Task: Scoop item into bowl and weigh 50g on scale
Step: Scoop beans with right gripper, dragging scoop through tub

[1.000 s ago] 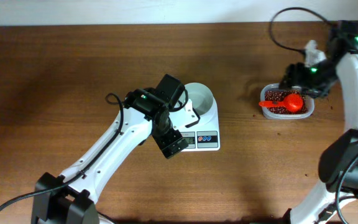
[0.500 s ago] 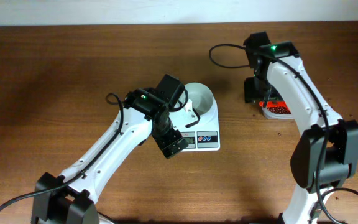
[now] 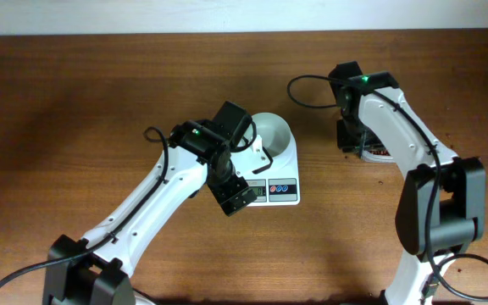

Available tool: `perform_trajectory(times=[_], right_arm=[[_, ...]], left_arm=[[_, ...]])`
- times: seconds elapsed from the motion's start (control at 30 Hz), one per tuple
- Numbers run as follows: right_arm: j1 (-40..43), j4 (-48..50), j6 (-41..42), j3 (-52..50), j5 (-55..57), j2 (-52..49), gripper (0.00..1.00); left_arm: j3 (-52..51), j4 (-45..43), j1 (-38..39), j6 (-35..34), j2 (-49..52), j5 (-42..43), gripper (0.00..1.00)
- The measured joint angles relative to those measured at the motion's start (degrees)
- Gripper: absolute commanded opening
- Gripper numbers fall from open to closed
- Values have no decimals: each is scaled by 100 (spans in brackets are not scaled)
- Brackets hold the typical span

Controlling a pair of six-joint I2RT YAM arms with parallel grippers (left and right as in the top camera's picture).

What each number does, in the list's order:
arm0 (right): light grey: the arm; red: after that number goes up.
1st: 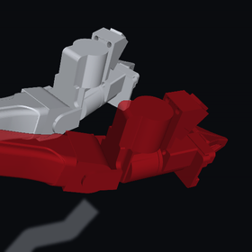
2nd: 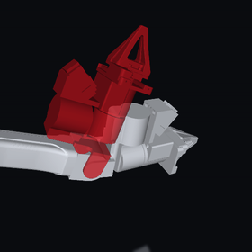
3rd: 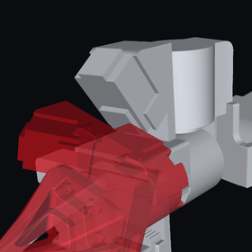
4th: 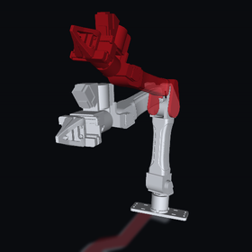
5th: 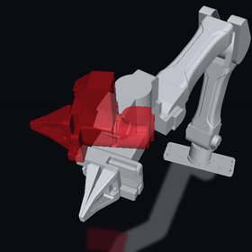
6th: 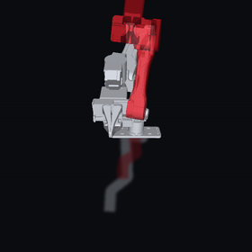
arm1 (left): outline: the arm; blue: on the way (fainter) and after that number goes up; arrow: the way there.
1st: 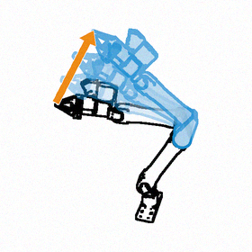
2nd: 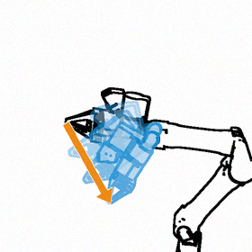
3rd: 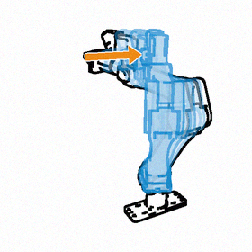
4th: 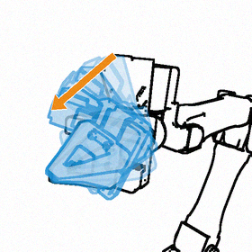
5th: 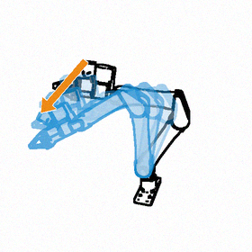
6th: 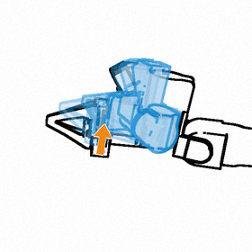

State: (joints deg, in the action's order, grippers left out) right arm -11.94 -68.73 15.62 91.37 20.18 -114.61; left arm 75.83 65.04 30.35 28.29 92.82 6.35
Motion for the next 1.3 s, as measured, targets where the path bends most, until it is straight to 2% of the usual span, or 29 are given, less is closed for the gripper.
perform_trajectory(times=[0.2,0.33,0.43,0.6,0.67,0.7,0.73,0.97,1.1,1.17,1.2,1.27,1.3], right_arm=[[0,-146,-131,238,79,0,32],[70,-186,-201,247,258,0,28],[343,-297,-214,396,295,0,28],[852,-391,-271,562,313,0,22],[1003,-402,-284,581,313,0,14],[1145,-398,-304,581,323,0,6],[1244,-396,-334,584,319,0,4],[1349,-409,-509,809,57,0,4],[1547,-407,-920,892,-573,0,4],[1919,-417,-1176,898,-1239,0,13],[2103,-433,-1283,914,-1436,0,13],[2396,-470,-1429,925,-1674,0,4],[2533,-481,-1473,927,-1869,0,4]], left_arm=[[0,0,2,0,0,2,99],[0,0,2,0,0,2,99],[0,2,2,0,0,2,99],[0,0,2,0,0,0,99],[0,0,2,0,0,2,99],[0,0,0,0,0,2,99],[0,0,0,0,0,2,99],[0,0,0,0,0,2,99],[0,0,2,0,0,2,99],[0,0,0,-2,0,0,99],[0,0,2,0,0,2,99],[0,0,2,-2,0,2,99],[0,0,0,0,0,2,99]])
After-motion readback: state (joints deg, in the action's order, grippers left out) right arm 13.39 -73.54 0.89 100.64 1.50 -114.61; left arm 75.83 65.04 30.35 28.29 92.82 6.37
